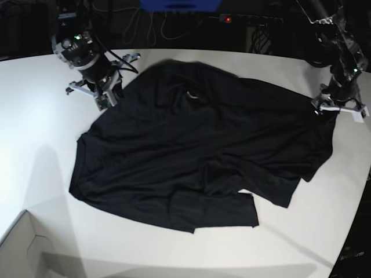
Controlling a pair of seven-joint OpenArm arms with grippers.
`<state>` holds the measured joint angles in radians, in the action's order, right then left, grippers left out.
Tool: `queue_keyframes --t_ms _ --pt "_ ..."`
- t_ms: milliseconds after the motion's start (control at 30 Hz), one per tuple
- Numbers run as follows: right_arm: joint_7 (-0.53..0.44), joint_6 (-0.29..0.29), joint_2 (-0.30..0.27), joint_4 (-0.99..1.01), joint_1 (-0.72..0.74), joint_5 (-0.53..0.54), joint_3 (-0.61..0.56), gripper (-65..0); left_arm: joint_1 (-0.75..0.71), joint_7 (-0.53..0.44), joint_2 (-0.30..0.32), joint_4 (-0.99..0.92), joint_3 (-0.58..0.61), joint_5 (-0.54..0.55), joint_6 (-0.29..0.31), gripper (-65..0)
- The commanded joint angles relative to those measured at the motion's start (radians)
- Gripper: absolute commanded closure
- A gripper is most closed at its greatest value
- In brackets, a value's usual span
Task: Layout the t-shirt on the table in an organized manner, then fold the t-shirt properly
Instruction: 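Grasp the shirt's collar-side edge with both grippers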
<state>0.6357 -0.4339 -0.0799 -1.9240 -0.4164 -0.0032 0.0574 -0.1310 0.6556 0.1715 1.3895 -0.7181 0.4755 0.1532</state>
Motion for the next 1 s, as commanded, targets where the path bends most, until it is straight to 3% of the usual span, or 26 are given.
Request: queue_keyframes --t_ms 0,200,500,600,667,733,867,967 --pt "-0.018 -0.006 -0.002 -0.016 -0.002 0.006 0.000 0.0 0.006 -0.012 0.015 0.020 -0.007 0.007 0.001 -53.1" --pt "-0.021 -0.006 -0.002 -0.019 -0.023 0.006 0.000 0.0 0.012 -0.012 0.018 0.003 -0.007 0.001 0.001 -58.7" --pt "-0.020 -0.006 0.001 -0.022 -0.046 0.006 -0.001 0.0 0.075 -0.012 0.016 -0.098 0.001 -0.001 0.001 -58.5" --pt "-0.020 -0.006 -0.004 -0.022 -0.051 0.006 -0.058 0.0 0.089 -0.012 0.018 -0.121 0.002 -0.001 0.003 -56.9" --pt "-0.020 -0.006 -0.005 -0.022 -0.051 0.006 -0.090 0.0 0.101 -0.012 0.018 -0.134 0.002 -0.001 0.010 -51.2" --pt "-0.020 -0.006 -0.004 -0.022 -0.052 0.006 -0.113 -0.6 0.104 -0.012 0.020 -0.155 0.002 -0.001 0.069 -41.0" --pt "-0.018 -0.006 -0.005 -0.022 -0.052 0.006 -0.172 -10.6 0.130 -0.012 0.020 -0.201 0.001 -0.001 0.165 -13.4" --pt "-0.018 -0.006 -0.007 -0.022 -0.052 0.006 -0.186 -18.4 0.130 -0.012 0.020 -0.215 0.001 -0.001 0.168 0.0"
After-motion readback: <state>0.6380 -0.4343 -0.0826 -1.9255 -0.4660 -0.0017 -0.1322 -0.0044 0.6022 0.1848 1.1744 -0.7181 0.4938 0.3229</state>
